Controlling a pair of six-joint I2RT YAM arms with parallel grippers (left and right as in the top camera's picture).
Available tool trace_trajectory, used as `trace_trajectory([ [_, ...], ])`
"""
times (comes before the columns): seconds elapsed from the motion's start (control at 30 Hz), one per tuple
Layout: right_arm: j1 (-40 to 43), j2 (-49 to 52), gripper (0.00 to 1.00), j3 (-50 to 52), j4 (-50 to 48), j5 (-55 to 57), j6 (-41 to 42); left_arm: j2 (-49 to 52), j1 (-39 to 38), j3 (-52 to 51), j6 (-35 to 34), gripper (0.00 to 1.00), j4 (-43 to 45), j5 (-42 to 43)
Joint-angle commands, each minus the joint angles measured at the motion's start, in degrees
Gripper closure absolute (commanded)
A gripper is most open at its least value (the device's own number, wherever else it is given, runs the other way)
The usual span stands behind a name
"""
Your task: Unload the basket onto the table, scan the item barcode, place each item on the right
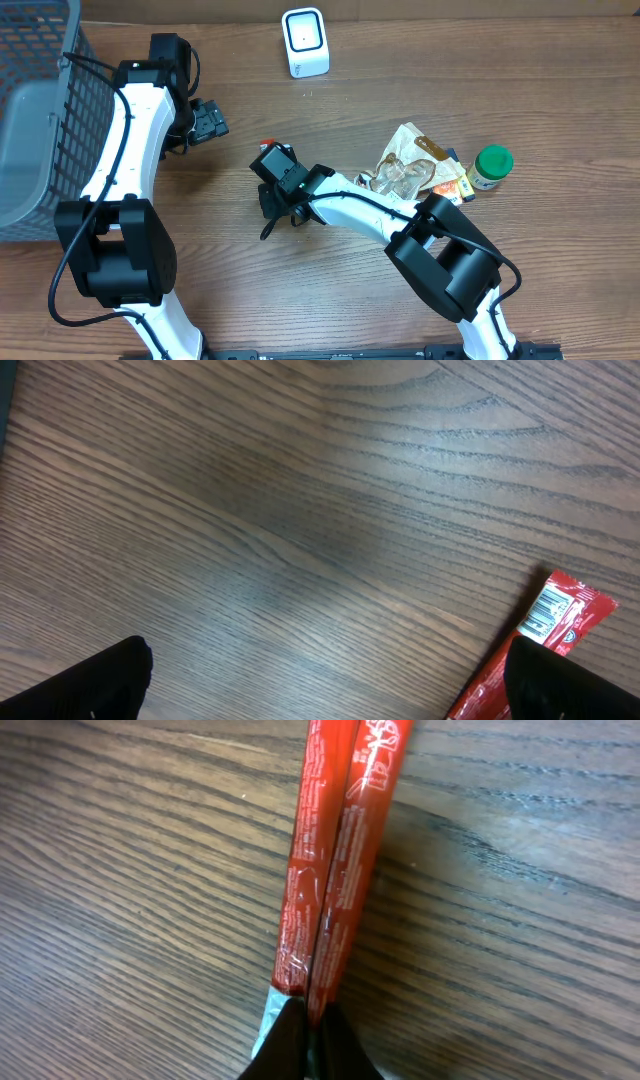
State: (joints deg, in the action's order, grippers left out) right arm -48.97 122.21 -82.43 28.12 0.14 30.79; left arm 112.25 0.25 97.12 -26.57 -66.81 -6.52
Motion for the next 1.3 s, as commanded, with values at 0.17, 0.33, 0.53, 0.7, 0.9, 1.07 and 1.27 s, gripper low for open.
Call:
trace_trajectory([
  [0.17,8.35,-9.81,0.96,-2.73,10.99,-3.19,-10.64,0.15,0.07,0.44,0.83,0.0,0.02,-0.94],
  [0.33,10.16,-16.17,0.96,-2.73,14.27,-1.53,-20.9,0.15,0.07,0.44,0.83,0.0,0.02,-0.94],
  [0.53,14.47,-19.61,0.97,-13.05,22.32,4.76,-30.95,0.15,0.07,0.44,0.83,0.0,0.02,-0.94],
  [0.7,18.64,-19.61,0.97,-26.01,24.11,8.94,-39.28,0.15,0.07,0.44,0.83,0.0,0.0,-0.94],
  [0.9,18.78,-17.66,0.97,-25.9,13.88,21.09,-53.55,0.15,0.07,0.44,0.83,0.0,0.02,-0.94],
  [1.07,18.8,-13.03,0.97,-25.9,6.8,26.43,-62.25,0.15,0.07,0.44,0.83,0.0,0.02,-0.94],
  [1.27,18.8,-3.08,0.97,-25.9,-3.93,34.21,-82.31,0.15,0.07,0.44,0.83,0.0,0.02,-0.94],
])
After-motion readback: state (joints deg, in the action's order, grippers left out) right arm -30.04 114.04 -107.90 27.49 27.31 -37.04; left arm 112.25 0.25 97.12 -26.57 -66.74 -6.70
